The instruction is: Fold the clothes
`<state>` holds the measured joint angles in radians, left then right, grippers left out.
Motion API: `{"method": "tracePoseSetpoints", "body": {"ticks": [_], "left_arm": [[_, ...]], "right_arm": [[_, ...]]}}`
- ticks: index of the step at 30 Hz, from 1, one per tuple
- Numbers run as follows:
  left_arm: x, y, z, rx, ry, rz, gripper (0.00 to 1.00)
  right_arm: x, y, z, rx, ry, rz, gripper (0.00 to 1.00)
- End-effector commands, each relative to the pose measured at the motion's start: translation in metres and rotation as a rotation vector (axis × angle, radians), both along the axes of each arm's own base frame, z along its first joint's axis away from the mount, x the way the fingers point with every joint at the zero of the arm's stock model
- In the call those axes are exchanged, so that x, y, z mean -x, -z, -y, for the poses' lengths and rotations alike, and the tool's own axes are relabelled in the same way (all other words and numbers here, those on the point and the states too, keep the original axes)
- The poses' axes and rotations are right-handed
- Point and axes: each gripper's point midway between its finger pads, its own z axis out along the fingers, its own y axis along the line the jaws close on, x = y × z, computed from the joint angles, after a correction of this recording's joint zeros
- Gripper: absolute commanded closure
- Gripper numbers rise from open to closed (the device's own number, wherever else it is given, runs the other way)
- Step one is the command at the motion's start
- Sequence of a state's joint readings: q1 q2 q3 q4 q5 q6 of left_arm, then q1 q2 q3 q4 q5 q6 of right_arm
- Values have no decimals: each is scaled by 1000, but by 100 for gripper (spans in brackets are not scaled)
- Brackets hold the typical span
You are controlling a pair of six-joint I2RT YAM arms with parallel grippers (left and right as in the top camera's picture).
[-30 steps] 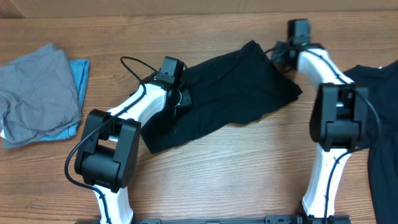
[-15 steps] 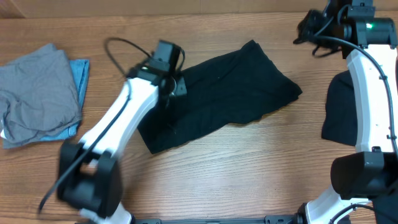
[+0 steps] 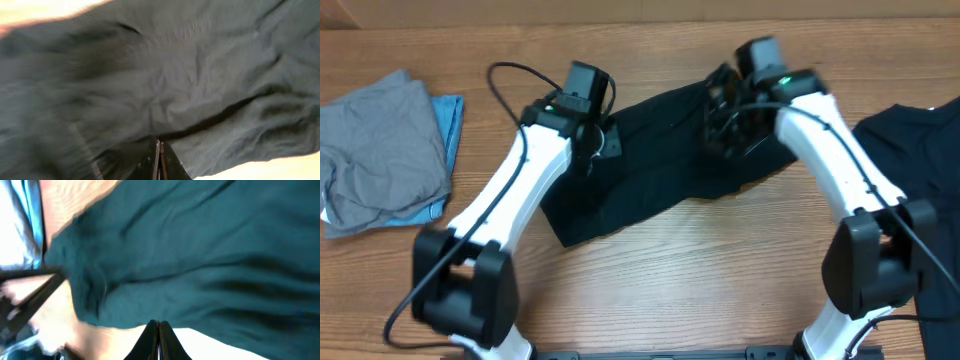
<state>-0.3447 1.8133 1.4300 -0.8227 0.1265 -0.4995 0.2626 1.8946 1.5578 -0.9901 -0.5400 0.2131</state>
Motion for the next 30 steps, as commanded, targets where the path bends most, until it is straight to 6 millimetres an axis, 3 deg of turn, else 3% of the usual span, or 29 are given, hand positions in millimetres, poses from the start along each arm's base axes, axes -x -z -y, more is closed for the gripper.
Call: {"method": "tracePoseSetpoints", "body": {"ticks": [1,5,11,19,25,30], "left_arm": [[16,17,38,182,191,-94,96],[22,30,43,210,209,-146,96],[28,47,63,274,246,-201,96],[40,102,76,271,255,-320,96],[56,143,79,240,258,-415,96],[56,157,70,186,245,-422,96]], "right_arm": [[25,21,-24,-118,-73,-57,96],[33,36,-32,-185,-96,-58,96],[44,67,-29,-186,-96,-52,96],[55,87,-25,-181,-95,-57,96],[60,111,-8,-66,-57,-64,96],[63,126,1,-21,17,-93,96]]}}
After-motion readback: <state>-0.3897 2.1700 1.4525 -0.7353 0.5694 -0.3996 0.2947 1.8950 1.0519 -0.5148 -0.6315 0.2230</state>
